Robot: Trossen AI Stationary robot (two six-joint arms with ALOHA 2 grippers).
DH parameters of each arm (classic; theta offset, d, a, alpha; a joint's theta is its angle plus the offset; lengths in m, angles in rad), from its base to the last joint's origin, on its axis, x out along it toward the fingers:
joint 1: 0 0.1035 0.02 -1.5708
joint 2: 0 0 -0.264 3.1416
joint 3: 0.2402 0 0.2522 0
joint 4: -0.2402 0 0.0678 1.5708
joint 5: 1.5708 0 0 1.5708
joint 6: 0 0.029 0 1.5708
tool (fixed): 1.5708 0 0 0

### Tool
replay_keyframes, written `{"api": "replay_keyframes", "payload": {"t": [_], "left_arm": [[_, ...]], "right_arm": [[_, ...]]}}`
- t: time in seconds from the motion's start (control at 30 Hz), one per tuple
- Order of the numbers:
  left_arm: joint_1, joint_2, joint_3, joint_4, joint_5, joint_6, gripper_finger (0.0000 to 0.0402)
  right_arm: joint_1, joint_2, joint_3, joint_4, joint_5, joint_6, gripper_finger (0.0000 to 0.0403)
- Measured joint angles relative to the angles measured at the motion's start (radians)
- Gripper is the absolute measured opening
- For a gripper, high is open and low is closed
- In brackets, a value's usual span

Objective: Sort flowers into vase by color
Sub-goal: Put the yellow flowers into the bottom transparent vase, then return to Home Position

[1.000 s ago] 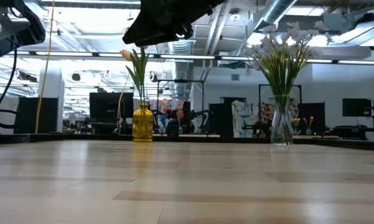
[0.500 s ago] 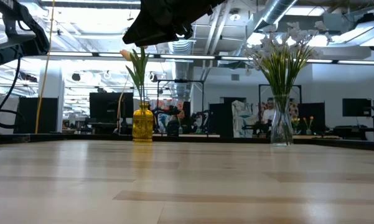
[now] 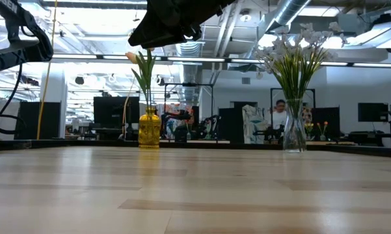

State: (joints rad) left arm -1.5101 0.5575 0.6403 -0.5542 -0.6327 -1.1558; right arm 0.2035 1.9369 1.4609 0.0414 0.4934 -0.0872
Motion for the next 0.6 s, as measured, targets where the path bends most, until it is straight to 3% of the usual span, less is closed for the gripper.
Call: {"api": "replay_keyframes", "payload": {"t": [0.2,0.47,0.6], "left_arm": [[0.0,0.001,0.01,0.007,-0.037,0.012,0.0214],[0.0,0.001,0.146,-0.005,-0.176,0.223,0.0214],[0.005,0.008,0.208,-0.028,-0.304,0.292,0.0214]], "right_arm": [[0.0,0.0,0.0,0.0,0.0,0.0,0.0224],[0.0,0.0,0.0,0.0,0.0,-0.002,0.0224],[0.0,0.0,0.0,0.0,0.0,-0.002,0.0224]]}}
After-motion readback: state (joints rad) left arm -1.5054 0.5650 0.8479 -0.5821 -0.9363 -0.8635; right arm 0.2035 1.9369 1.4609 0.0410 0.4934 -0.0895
